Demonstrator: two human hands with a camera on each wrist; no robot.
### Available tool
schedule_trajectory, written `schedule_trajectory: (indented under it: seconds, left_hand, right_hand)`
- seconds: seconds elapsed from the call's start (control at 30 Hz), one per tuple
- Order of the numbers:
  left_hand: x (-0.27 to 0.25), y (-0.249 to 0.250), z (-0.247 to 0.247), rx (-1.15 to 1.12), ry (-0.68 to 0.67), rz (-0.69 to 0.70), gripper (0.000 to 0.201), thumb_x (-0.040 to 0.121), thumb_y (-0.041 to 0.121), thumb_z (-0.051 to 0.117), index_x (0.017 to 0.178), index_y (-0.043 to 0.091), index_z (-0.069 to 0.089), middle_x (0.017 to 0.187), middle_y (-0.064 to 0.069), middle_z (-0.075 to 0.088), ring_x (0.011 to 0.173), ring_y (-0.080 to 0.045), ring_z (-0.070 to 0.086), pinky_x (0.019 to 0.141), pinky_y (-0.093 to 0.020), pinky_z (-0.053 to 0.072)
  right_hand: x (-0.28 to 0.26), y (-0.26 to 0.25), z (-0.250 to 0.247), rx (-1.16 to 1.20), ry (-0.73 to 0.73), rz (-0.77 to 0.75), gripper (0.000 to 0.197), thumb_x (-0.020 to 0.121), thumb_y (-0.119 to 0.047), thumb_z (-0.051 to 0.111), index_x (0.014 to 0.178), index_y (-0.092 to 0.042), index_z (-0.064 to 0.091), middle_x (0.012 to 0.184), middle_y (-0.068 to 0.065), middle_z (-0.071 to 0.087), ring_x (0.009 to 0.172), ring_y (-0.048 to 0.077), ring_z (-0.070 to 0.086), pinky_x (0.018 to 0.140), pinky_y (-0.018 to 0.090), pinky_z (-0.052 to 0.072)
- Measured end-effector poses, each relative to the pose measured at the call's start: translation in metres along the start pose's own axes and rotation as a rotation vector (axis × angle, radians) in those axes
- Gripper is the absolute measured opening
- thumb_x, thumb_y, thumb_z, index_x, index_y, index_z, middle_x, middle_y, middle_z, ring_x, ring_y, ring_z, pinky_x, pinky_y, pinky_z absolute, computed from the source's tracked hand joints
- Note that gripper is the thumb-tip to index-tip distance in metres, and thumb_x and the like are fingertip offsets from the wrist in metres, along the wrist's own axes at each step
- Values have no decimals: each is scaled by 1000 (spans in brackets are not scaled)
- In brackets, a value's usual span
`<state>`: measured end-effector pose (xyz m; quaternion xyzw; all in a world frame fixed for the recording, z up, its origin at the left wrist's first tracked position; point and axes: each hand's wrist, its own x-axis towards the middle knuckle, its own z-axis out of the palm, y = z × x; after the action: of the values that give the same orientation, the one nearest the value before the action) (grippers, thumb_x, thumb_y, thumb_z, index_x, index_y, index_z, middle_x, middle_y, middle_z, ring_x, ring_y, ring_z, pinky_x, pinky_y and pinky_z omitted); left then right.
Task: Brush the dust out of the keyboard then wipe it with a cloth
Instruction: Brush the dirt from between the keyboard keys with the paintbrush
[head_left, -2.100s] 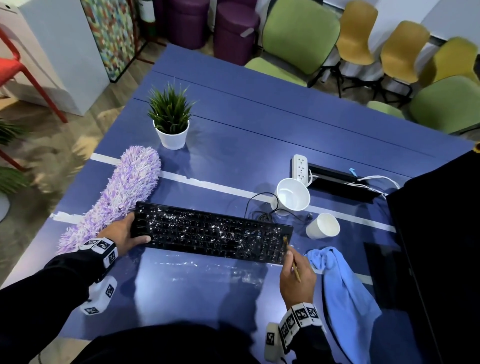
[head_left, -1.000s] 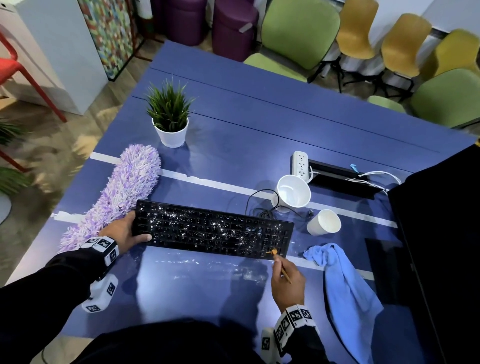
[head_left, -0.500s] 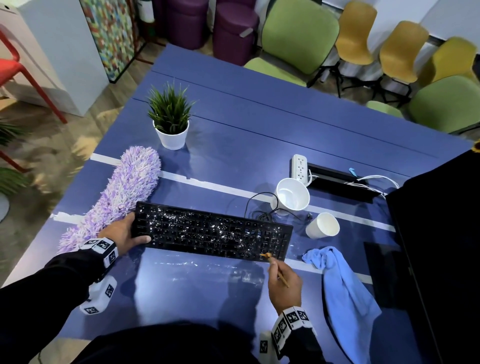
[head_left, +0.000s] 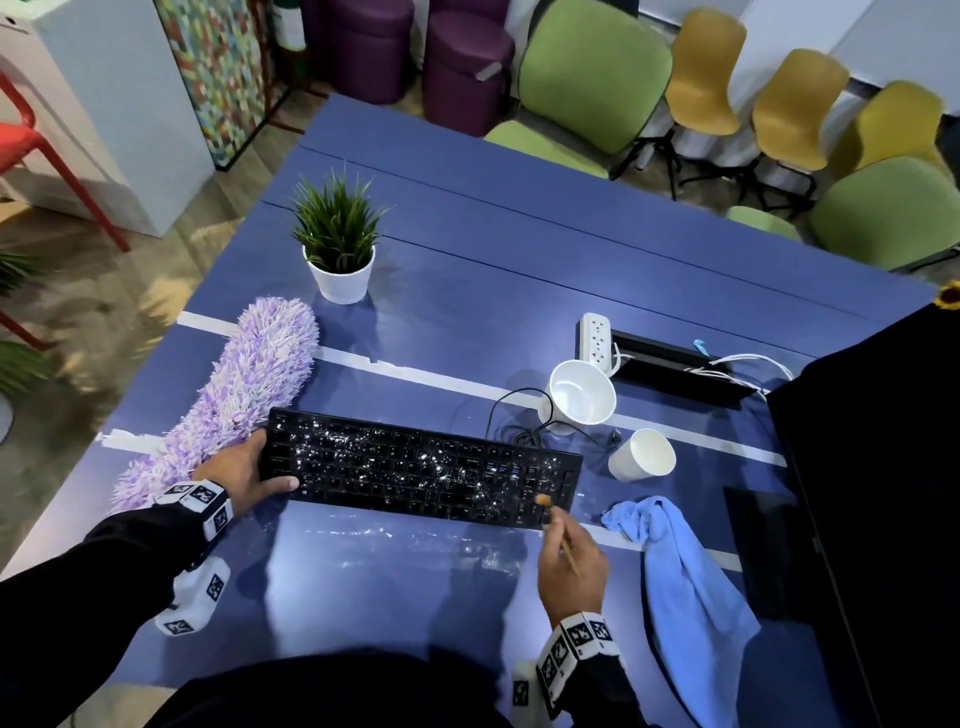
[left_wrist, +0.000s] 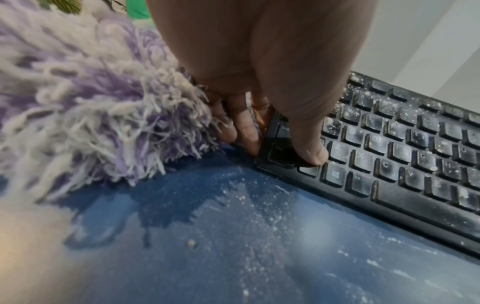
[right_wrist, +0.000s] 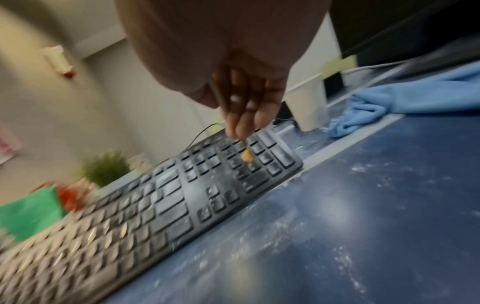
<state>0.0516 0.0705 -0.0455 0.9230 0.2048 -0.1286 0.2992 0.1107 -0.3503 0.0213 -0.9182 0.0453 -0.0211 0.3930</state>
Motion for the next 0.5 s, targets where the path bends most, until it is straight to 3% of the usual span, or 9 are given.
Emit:
schedule_trajectory:
  seconds: [0.03,0.1,0.2,0.27,0.33,0.37,0.43,0.5]
  left_hand:
    - [-1,1,1,4,8,2,71,71,43,77,125,13,42,98,-14,69,88,-31,65,80,-37,50]
    - [-1,-1,2,1,18,13,73,71,41,78,127,12,42,99,-15,69,88,-31,65,79,-36,50]
    - [0,-2,2,-16,12,24,74,71,39,79,129,12,41,100,-16,69,89,-32,65,78,-36,48]
    - [1,-2,3,-3,12,22,74,71,40,79,128,12,41,101,-17,68,91,-33,65,78,-35,47]
    - [1,-2,3,-6,13,20,72,71,40,78,127,11,42,102,-17,68,92,-33,65,78,-35,47]
    - [1,-2,4,-7,13,18,72,71,40,78,126,11,42,102,-17,68,92,-33,65,78,-35,47]
    - [1,-3,3,-1,14,21,73,71,40,78,127,11,42,102,-17,68,91,-32,65,79,-36,48]
    - [2,-3,3,-1,18,25,73,71,41,78,127,12,41,102,-17,68,91,-33,65,79,-37,49]
  right_hand:
    - [2,0,-2,4,50,32,23,95,-10,52,101,-8,74,82,9,73,60,8,55,66,-2,42]
    - [4,-1,-5,-1,30,44,25,94,-12,52,101,-6,75,77,10,71,55,0,55,61,-9,32]
    - [3,3,-3,-23,-63,17,22,92,-6,58,105,-7,75,87,3,74,74,-23,57,69,-11,32]
    - [6,7,-6,-7,-35,51,22,92,-8,57,105,-7,75,96,6,75,77,-10,60,75,-6,36]
    - [11,6,-10,-47,-61,57,22,93,-13,56,103,-12,76,89,4,76,76,5,63,79,10,46]
    - [15,5,-13,-65,-81,34,22,93,-14,56,102,-15,76,87,2,76,75,7,63,79,13,47]
    - [24,-1,-18,-31,-75,-11,23,93,-14,55,104,-18,75,85,-3,76,72,-1,63,73,2,43]
    - [33,-10,-24,28,-20,-55,26,94,-11,54,104,-23,74,76,-11,71,74,-5,63,66,-1,41]
